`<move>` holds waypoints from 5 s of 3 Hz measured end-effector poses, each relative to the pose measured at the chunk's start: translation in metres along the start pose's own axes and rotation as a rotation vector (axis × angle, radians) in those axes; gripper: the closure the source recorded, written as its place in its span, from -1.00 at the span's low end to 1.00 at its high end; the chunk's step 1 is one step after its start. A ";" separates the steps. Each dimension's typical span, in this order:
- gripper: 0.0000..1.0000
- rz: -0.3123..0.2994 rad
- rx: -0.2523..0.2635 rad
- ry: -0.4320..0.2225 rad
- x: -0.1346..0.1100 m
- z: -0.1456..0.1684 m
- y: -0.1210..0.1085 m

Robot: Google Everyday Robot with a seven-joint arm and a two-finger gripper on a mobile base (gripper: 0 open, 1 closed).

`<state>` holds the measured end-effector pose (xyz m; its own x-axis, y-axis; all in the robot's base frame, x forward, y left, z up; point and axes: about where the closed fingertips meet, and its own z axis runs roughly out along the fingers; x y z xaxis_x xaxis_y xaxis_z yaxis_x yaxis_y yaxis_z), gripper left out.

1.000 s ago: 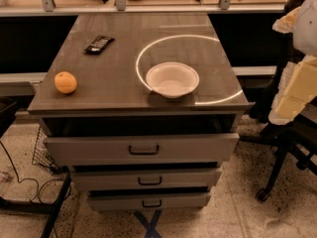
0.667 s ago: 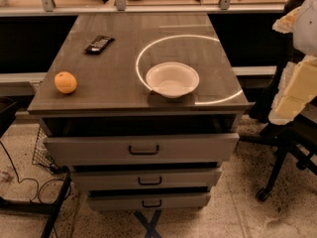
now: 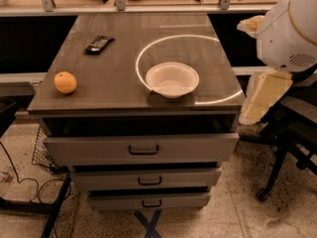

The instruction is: Move paper bowl near rxbar chocolate

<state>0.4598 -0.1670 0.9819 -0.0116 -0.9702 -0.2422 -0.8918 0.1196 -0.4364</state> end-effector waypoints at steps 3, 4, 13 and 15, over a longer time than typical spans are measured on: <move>-1.00 -0.177 0.113 -0.072 -0.071 0.045 -0.024; -1.00 -0.159 0.104 -0.077 -0.072 0.055 -0.016; -0.17 -0.189 -0.024 -0.054 -0.029 0.192 -0.063; 0.76 -0.191 -0.021 -0.054 -0.030 0.190 -0.063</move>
Offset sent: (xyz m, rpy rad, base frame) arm 0.0475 0.0827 -0.0137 -0.0484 -0.1808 0.2392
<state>0.6025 -0.1053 0.8521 0.1829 -0.9619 -0.2033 -0.8847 -0.0709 -0.4608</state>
